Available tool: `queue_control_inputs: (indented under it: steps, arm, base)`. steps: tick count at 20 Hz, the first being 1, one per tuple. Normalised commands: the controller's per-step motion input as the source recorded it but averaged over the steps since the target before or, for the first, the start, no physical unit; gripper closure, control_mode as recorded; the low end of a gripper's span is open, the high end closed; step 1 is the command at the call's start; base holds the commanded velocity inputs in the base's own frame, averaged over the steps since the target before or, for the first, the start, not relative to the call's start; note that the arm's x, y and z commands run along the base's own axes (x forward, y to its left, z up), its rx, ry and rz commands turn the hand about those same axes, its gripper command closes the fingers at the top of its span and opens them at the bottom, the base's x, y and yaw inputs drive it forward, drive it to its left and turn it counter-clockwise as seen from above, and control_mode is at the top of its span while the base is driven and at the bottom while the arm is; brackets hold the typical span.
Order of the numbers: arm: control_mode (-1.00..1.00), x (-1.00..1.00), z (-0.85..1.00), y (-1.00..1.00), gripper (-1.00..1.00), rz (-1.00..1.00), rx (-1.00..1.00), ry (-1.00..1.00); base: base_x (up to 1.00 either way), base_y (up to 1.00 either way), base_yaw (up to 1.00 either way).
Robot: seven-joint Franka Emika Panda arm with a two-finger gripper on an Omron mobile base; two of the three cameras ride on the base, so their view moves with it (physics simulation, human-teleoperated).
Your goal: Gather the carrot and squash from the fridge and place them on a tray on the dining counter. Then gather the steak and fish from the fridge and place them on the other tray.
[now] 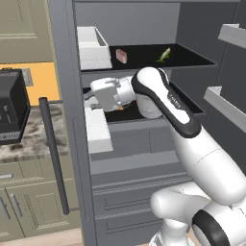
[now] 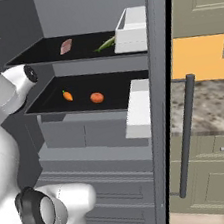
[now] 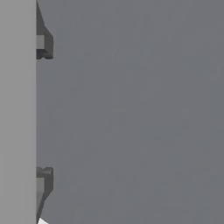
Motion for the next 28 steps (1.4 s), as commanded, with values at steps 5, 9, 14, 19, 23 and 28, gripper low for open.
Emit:
queue_control_inputs:
  steps: [5,9,14,19,23,28]
  arm:
    - [-1.00,-0.16,-0.10,0.02,-1.00,0.00,-0.01,0.04]
    - [-1.00,-0.78,0.01,-0.14,-1.00,-0.10,-0.01,-0.10]
    - [-1.00,-0.63,0.13,-0.27,-1.00,-0.11,-0.05,-0.04]
    - [-1.00,-0.32,0.04,-0.41,-1.00,-0.15,-0.05,0.03]
    - [-1.00,-0.23,0.00,-0.65,-1.00,-0.10,-0.05,0.09]
    - [-1.00,-0.17,-0.01,-0.68,-1.00,-0.10,-0.03,0.11]
  base:
    - [0.00,0.00,0.00]
    - [0.00,0.00,0.00]
    - [0.00,0.00,0.00]
    - [0.00,0.00,0.00]
    - [0.00,0.00,0.00]
    - [0.00,0.00,0.00]
